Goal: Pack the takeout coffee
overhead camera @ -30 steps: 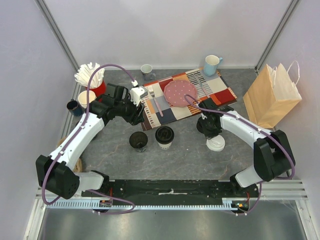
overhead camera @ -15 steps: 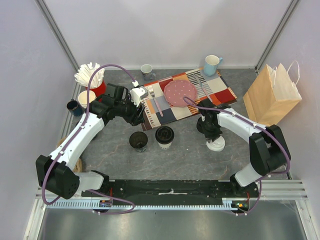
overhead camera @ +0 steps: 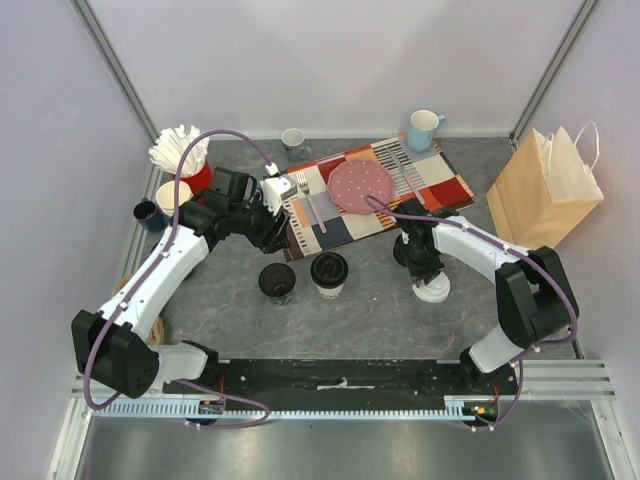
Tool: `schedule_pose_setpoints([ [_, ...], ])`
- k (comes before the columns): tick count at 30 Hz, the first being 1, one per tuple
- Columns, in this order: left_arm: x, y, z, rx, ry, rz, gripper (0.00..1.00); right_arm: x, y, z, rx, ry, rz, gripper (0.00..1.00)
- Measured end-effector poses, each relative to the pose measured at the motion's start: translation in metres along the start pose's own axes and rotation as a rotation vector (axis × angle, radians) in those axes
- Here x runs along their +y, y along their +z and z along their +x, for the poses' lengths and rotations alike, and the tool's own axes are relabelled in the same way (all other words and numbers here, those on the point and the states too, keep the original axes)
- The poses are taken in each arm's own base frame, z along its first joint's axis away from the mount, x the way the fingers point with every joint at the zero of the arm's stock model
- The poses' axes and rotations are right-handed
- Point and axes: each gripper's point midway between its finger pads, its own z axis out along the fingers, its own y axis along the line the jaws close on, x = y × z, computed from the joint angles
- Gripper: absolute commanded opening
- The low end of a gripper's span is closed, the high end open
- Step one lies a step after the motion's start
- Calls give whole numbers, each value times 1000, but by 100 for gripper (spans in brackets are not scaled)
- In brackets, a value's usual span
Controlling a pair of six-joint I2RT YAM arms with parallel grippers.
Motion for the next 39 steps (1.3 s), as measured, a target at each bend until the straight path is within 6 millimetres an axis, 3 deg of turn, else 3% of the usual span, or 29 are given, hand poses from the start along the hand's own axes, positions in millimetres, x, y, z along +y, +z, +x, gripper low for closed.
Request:
schedule_pose_setpoints([
  [3,-2,0,0,-2,2,14,56,0,0,0,1,-5,0,24],
  [4,-3,0,0,-3,2,16,56,0,1,0,3,-7,0,15],
  [7,-3,0,0,-4,2,20,56,0,2,0,7,-12,1,4],
  [20,-7,0,0,-3,6,37,56,0,-3,-6,-18,-11,-4,0],
  [21,-7,0,0,-2,6,41,56,0,-4,-7,-22,-10,-5,2],
  [22,-8,0,1,-2,5,42,57,0,-5,-7,-28,-9,-5,14],
  [24,-8,0,2,2,3,44,57,0,-8,-8,-38,-4,-6,30],
  [30,-9,-1,3,8,2,47,56,0,-9,-5,-27,7,-5,44],
  [37,-10,-1,3,6,9,55,56,-2,-6,-1,21,16,14,46],
  [39,-11,-2,3,4,12,56,57,-2,-3,1,39,16,22,43],
])
